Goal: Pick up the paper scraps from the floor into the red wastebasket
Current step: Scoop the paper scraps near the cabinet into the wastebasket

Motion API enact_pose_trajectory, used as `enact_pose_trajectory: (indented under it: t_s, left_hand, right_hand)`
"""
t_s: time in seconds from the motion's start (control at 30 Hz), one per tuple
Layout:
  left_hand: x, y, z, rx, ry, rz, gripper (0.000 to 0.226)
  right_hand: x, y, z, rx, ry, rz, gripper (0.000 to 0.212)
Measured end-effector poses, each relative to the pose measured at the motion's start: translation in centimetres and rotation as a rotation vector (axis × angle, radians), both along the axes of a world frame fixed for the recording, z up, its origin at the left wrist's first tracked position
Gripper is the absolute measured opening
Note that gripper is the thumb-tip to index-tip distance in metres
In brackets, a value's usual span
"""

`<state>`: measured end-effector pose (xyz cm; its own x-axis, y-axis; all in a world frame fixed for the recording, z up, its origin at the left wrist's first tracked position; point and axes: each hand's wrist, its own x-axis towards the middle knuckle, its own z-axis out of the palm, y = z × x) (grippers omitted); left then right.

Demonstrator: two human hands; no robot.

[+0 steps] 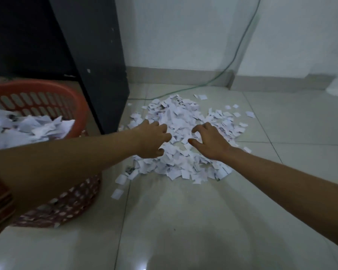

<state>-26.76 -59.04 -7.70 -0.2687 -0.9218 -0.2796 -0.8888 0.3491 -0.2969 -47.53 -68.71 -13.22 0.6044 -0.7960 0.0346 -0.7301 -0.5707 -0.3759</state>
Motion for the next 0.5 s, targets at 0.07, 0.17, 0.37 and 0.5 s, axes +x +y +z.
enact_pose_trajectory:
  t_s: [0.07, 0.17, 0.37, 0.5]
  left_hand:
    - [-0.9, -0.5, -2.1, 0.065, 0.021, 0.001, 0.057]
    - [-2.1, -0.9, -5.4, 0.114, 0.090, 0.031, 0.076]
    - [-5.1, -2.8, -10.5, 0.257, 0.220, 0.155, 0.122]
    - [-6.5, -4.4, -13.6, 0.261, 0.300, 0.274, 0.130]
  right_hand:
    - [-2.4, -0.4, -2.3, 0.032, 0.042, -0.063, 0.049]
    - [-5.4, -0.4, -5.2, 0.041, 0.106, -0.116, 0.055]
    - [-9.8, -0.5, -9.3, 0.051, 0.156, -0.255, 0.083]
    - [-12.7, -1.6, -11.0, 0.113, 0.197, -0.407, 0.100]
